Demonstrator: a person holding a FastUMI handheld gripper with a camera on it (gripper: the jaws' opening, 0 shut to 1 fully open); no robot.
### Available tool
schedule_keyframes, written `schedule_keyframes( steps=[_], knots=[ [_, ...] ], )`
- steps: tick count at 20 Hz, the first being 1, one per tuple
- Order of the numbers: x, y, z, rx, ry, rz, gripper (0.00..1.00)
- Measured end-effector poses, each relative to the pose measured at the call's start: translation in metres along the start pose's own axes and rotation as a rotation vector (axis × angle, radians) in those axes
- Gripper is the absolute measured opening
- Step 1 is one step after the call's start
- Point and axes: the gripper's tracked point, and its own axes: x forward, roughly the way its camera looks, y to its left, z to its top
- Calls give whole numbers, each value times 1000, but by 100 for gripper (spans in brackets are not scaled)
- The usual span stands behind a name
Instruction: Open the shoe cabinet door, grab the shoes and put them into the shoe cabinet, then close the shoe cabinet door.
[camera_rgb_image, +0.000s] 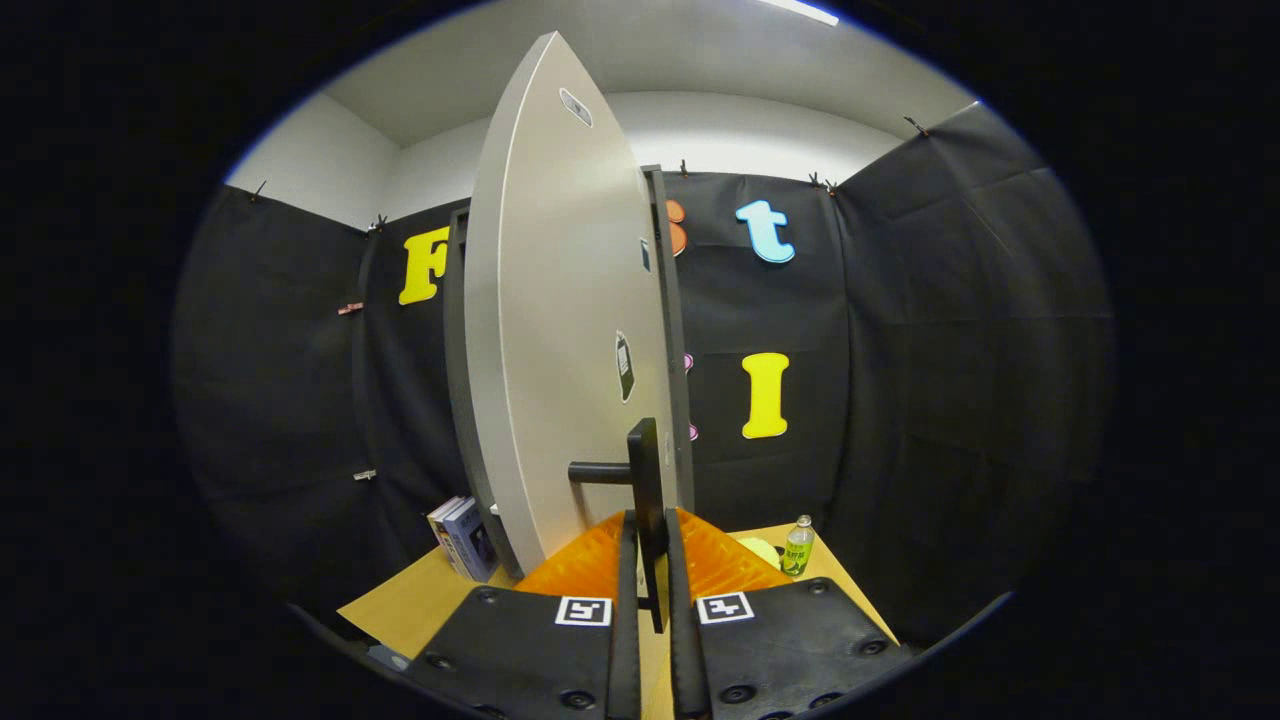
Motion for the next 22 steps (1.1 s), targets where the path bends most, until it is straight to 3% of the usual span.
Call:
schedule_keyframes(
  steps=[4, 7, 13, 17, 18, 20, 22],
  knots=[
    [-5, -25, 5, 23, 6, 37, 16],
    [-11, -19, 5, 40, 27, 114, 16],
    [-53, -9, -3, 90, 93, 145, 16],
    [-89, 28, -35, 82, 178, 238, 38],
    [-100, 40, -45, 71, 194, 257, 53],
    [-111, 70, -71, 38, 240, 322, 57],
    [-118, 101, -103, 14, 310, 394, 72]
  ],
)
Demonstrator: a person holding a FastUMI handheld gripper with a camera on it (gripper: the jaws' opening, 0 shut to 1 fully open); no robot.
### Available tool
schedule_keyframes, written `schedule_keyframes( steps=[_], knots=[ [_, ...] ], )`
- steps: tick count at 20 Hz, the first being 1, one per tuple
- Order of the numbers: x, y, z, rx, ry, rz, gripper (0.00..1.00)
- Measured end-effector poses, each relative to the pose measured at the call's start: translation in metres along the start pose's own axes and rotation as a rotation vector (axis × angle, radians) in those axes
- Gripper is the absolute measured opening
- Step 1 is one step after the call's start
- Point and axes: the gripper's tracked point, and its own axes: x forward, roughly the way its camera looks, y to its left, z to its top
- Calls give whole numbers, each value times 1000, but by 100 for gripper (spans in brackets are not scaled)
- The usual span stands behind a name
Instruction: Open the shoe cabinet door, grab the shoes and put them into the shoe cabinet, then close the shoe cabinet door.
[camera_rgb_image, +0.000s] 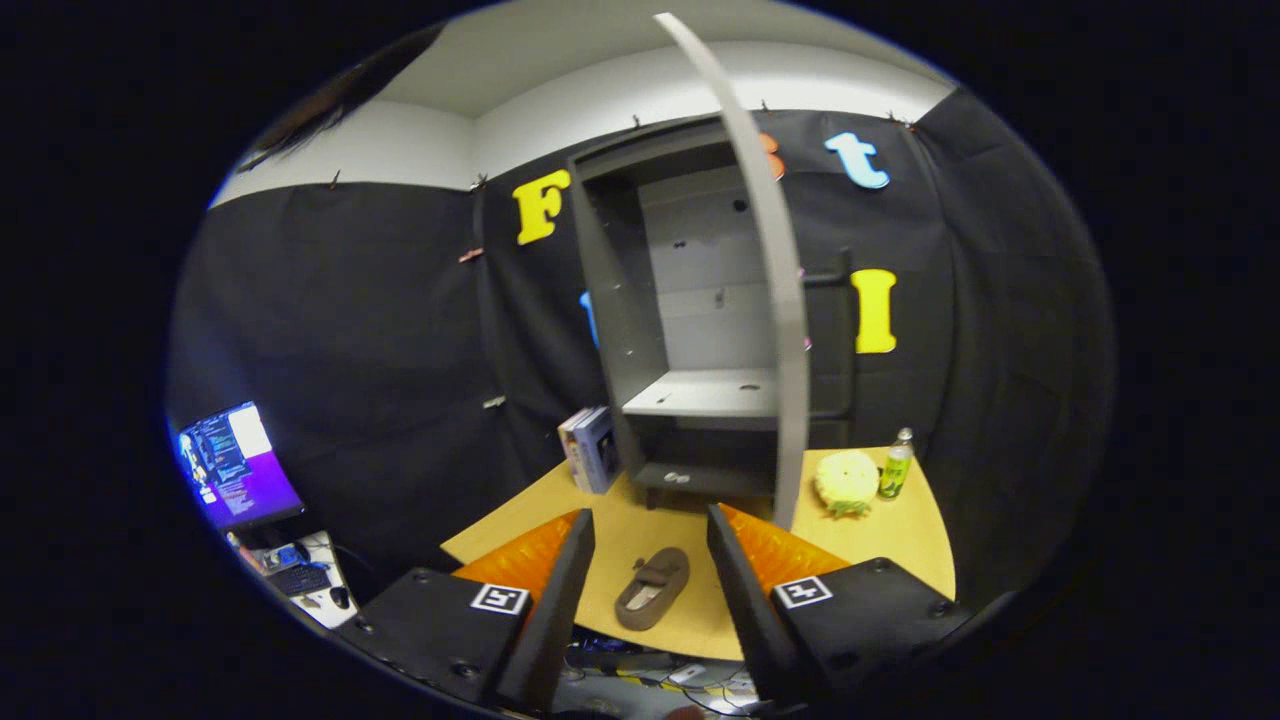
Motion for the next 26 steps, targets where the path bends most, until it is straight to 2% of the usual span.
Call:
schedule_keyframes(
  steps=[2, 3, 4, 6, 8, 11, 14, 20, 23, 26],
  knots=[
    [19, 21, -38, -2, 97, 45, 85],
    [32, 28, -60, 9, 156, 51, 87],
    [43, 32, -82, 31, 217, 43, 93],
    [74, 34, -127, 73, 312, 24, 99],
    [108, 35, -169, 100, 377, -8, 99],
    [163, 22, -232, 104, 445, -86, 99],
    [210, 11, -276, 121, 489, -131, 99],
    [282, -5, -330, 148, 538, -224, 98],
    [305, -21, -349, 152, 523, -302, 93],
    [331, -38, -348, 103, 474, -370, 75]
  ],
)
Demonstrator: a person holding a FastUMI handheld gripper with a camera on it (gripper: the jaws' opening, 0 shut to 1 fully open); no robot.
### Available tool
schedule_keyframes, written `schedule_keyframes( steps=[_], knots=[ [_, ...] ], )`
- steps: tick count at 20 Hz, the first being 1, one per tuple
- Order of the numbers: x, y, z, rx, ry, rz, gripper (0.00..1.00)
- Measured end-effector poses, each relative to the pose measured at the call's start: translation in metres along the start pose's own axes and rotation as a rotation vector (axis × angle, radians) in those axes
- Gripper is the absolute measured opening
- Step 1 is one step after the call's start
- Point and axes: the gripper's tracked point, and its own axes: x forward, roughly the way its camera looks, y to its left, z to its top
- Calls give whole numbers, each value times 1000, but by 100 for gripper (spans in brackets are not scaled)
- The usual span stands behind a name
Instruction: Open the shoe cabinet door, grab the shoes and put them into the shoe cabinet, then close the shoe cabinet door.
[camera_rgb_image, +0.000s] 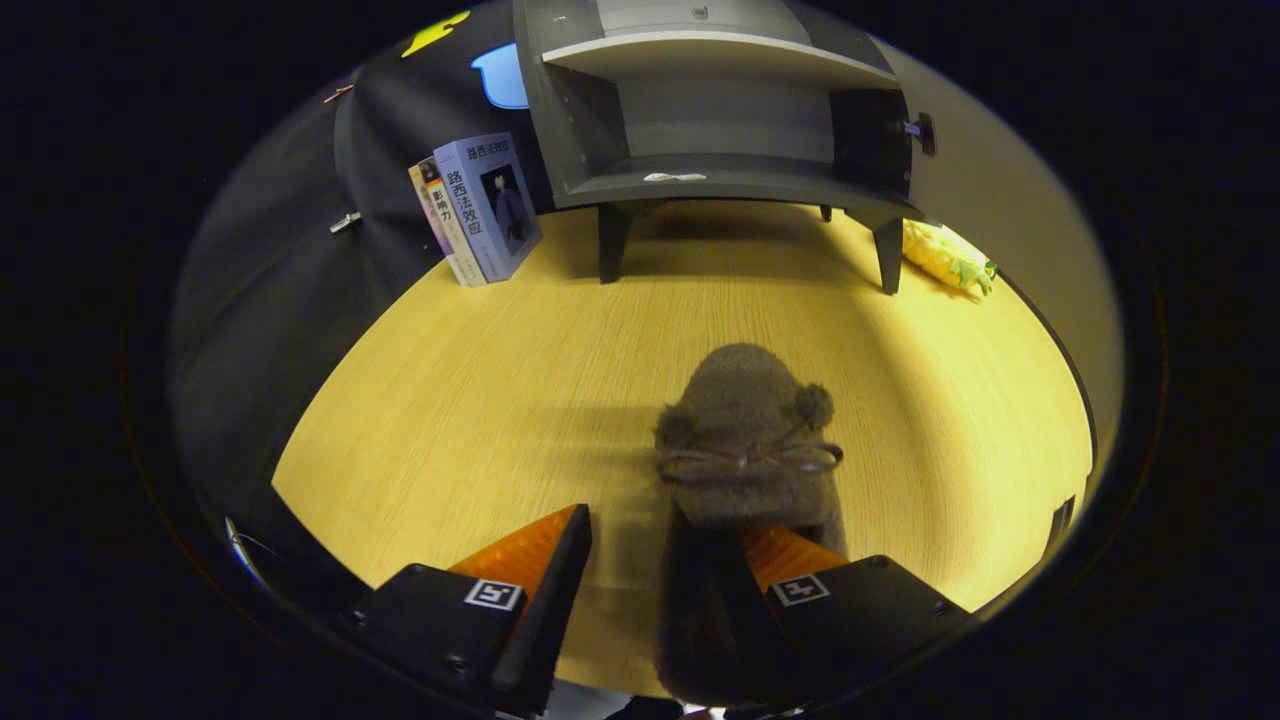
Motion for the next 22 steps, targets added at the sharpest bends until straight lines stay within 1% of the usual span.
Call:
schedule_keyframes(
  steps=[1, 3, 5, 7, 11, 15, 18, 22],
  knots=[
    [7, -4, 4, -2, -16, -20, 72],
    [17, -20, 12, 12, -60, -96, 43],
    [17, -16, 19, 54, -91, -77, 14],
    [14, -18, 19, 73, -90, -68, 5],
    [-15, -15, 36, 27, -112, -42, 5],
    [-61, -9, 74, 38, -130, -15, 5],
    [-92, -1, 113, 49, -140, 3, 5],
    [-124, 2, 184, 96, -172, 27, 5]
  ],
)
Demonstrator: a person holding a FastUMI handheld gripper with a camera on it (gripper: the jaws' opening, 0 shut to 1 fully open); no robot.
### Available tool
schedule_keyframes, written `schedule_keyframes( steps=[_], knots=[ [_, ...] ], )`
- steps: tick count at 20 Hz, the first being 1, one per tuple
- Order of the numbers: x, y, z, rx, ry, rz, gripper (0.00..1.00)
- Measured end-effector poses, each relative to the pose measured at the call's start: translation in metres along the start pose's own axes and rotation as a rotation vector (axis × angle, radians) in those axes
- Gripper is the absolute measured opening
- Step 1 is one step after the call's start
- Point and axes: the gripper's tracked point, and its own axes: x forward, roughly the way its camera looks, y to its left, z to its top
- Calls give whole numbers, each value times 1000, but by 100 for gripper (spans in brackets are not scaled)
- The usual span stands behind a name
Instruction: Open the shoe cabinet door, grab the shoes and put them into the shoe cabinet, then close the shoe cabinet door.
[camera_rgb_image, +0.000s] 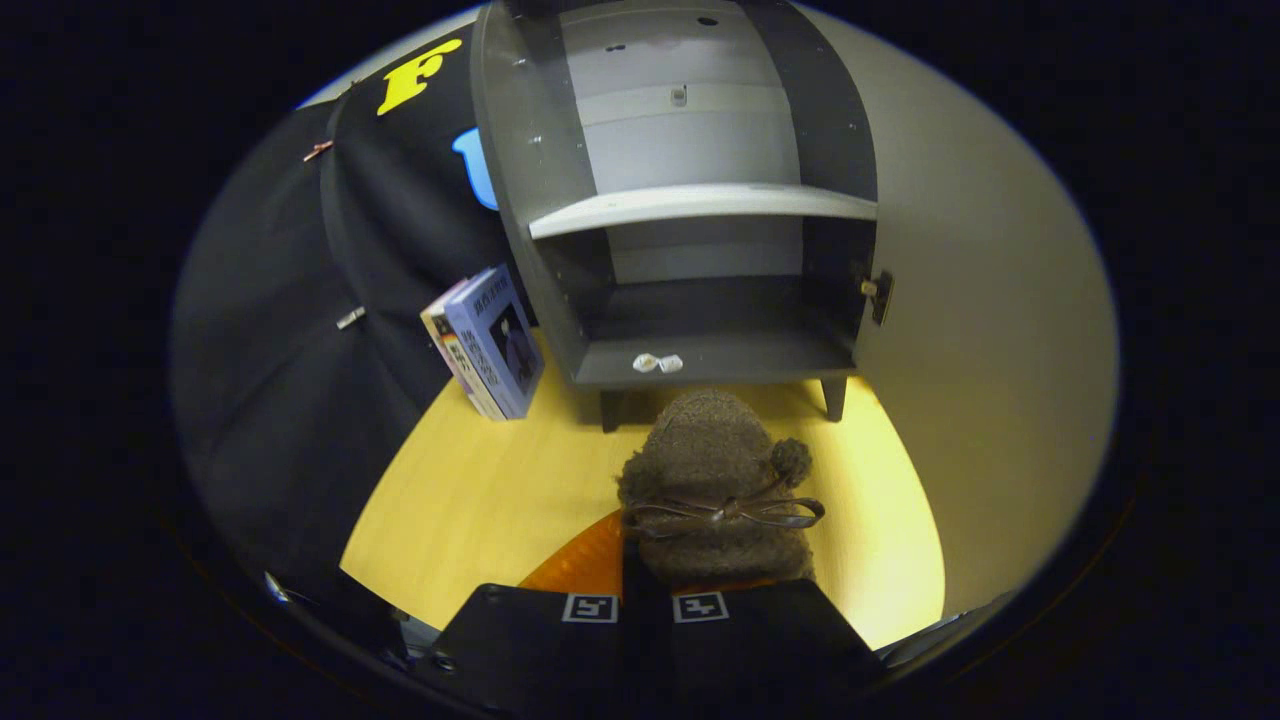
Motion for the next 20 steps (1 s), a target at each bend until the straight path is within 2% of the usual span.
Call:
schedule_keyframes(
  steps=[6, 11, 15, 18, 20],
  knots=[
    [7, 3, 121, -31, -54, 10, 5],
    [37, -3, 215, -99, -59, -14, 5],
    [91, -13, 261, -113, -21, -57, 5],
    [133, -28, 284, -134, -7, -113, 5],
    [160, -31, 292, -111, 4, -122, 5]
  ],
)
